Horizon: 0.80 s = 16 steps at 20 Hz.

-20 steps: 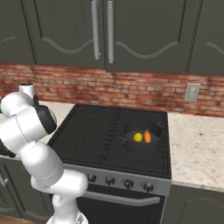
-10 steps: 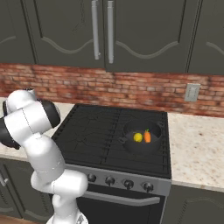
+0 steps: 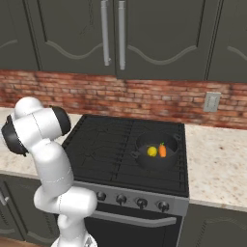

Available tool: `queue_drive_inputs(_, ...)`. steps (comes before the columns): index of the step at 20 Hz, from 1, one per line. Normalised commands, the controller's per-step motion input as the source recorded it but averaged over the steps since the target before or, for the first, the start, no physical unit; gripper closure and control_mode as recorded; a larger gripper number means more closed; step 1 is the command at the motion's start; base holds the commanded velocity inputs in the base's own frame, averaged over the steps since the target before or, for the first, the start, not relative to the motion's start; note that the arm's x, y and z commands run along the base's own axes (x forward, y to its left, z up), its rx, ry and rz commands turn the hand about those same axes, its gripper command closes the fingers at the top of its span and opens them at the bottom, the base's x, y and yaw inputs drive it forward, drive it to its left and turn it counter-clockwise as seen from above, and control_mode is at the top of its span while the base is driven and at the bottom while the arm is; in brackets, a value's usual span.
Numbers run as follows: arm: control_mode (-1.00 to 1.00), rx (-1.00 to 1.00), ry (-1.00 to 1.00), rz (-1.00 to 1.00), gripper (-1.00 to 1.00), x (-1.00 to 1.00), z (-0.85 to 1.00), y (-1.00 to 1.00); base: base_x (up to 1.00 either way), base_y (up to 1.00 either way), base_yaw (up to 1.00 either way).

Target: Put the lemon and carrot in the pot. Retrieve the spatula and lightly stir the vegetables in the pot.

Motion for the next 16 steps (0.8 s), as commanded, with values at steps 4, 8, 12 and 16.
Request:
queue_drive_inputs(4, -1.00, 0.00, 0.06, 0.00, -1.00, 0.00, -0.21, 0.01, 0.00, 0.00, 0.00)
queue_drive_inputs(8, -1.00, 0.00, 0.04, 0.00, -1.00, 0.00, -0.28, 0.03, 0.00, 0.00, 0.00)
queue_drive_inputs(12, -1.00, 0.00, 0.05, 0.00, -1.00, -0.13, -0.23, 0.00, 0.00, 0.00, 0.00)
queue_drive_inputs(16, -1.00, 0.00, 0.02, 0.00, -1.00, -0.41, -0.17, 0.04, 0.00, 0.00, 0.00)
